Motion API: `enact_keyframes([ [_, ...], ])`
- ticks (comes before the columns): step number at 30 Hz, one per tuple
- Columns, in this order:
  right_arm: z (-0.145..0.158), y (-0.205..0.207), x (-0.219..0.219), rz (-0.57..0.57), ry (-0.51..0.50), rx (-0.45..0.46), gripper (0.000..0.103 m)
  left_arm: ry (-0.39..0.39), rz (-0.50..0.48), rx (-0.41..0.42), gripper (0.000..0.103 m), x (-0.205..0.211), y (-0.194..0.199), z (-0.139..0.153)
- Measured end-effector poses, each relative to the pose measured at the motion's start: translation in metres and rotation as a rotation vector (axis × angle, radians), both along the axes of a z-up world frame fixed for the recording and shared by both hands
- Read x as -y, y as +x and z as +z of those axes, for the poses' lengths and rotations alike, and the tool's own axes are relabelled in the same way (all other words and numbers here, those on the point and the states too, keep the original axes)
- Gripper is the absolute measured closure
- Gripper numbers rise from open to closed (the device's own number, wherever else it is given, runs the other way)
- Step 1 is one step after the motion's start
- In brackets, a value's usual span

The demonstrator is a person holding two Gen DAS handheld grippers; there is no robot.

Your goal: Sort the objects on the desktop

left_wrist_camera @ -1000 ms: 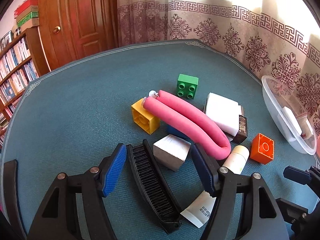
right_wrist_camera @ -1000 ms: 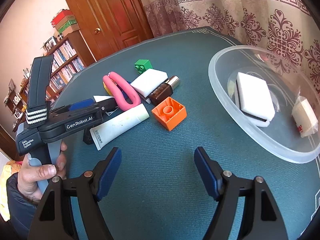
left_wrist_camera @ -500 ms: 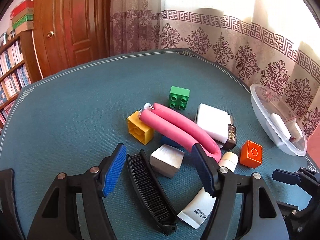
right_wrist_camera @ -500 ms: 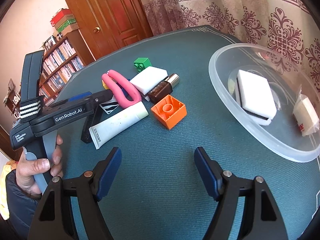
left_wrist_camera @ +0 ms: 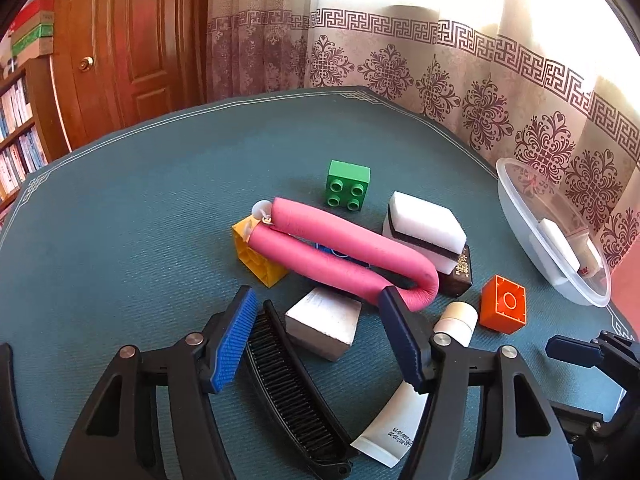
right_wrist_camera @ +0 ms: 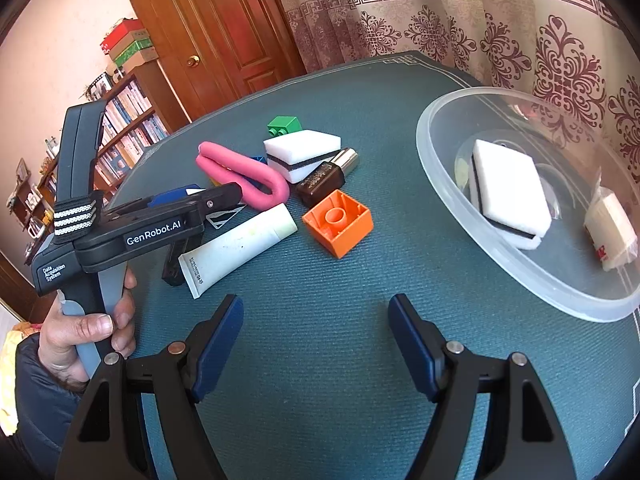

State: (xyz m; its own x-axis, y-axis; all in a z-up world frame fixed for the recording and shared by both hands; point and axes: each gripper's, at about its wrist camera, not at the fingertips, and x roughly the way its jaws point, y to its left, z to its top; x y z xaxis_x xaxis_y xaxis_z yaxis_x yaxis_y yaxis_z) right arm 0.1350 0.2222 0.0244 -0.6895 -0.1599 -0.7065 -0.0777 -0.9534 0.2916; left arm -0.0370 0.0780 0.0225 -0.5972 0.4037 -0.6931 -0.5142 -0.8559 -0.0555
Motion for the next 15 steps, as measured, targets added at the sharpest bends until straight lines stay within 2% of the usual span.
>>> enact_keyframes([
  [4,0.002,-0.001,0.002,-0.003,0.004,-0.003,0.024,-0.024,-0.002,-0.012,0.053,-0.001,0.003,-0.001],
  [11,0.006,-0.003,0.002,-0.018,0.012,-0.011,0.024,-0.021,-0.024,-0.006,0.06,0.003,0.013,-0.002],
  [15,0.006,-0.002,0.005,-0.01,0.015,-0.009,0.024,-0.015,-0.026,-0.001,0.067,0.007,0.02,-0.003],
])
